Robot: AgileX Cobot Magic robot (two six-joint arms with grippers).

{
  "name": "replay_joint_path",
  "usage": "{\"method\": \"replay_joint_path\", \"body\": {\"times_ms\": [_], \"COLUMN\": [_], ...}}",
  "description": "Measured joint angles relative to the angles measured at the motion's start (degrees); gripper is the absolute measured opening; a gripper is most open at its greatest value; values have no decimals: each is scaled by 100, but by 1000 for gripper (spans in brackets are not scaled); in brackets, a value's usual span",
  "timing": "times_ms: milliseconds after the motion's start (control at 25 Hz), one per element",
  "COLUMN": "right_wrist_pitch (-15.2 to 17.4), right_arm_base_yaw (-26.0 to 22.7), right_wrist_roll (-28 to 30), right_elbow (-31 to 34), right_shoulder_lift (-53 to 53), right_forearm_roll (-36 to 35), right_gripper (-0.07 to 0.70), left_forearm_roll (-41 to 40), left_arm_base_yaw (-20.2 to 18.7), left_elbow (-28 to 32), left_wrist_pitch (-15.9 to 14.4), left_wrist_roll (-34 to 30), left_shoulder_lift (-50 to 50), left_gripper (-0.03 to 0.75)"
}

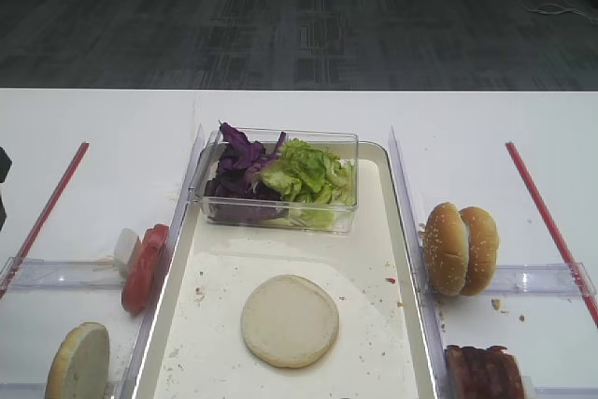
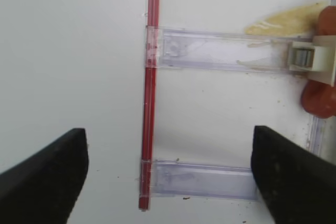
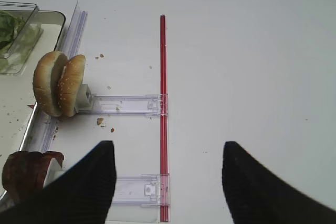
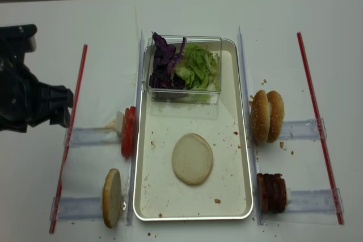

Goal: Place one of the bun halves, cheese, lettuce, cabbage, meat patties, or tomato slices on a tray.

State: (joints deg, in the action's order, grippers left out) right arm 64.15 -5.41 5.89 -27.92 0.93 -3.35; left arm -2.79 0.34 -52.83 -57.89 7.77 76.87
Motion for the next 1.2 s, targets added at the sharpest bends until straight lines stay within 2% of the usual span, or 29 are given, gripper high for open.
{"method": "replay_joint_path", "body": {"times_ms": [400, 600, 800, 1040, 1200], "right_wrist_pitch": [0, 0, 0, 0, 0], "right_arm_base_yaw": [0, 0, 0, 0, 0], "right_wrist_roll": [0, 0, 0, 0, 0], "right_elbow": [0, 0, 0, 0, 0], "right_shoulder_lift": [0, 0, 0, 0, 0], "right_forearm_roll": [0, 0, 0, 0, 0], "right_gripper": [482, 482, 482, 482, 482], "left_forearm_roll": [-13, -13, -13, -2, -2], "left_arm_base_yaw": [84, 84, 84, 84, 84], "left_elbow": [52, 497, 1060, 1676, 1741], "left_wrist_pitch": [-142, -154, -299, -702, -1095], "left_wrist_roll": [-127, -127, -127, -93, -71], "left_shoulder_lift": [-65, -669, -1522, -2903, -3724], "left_gripper": [613, 613, 613, 613, 613]}}
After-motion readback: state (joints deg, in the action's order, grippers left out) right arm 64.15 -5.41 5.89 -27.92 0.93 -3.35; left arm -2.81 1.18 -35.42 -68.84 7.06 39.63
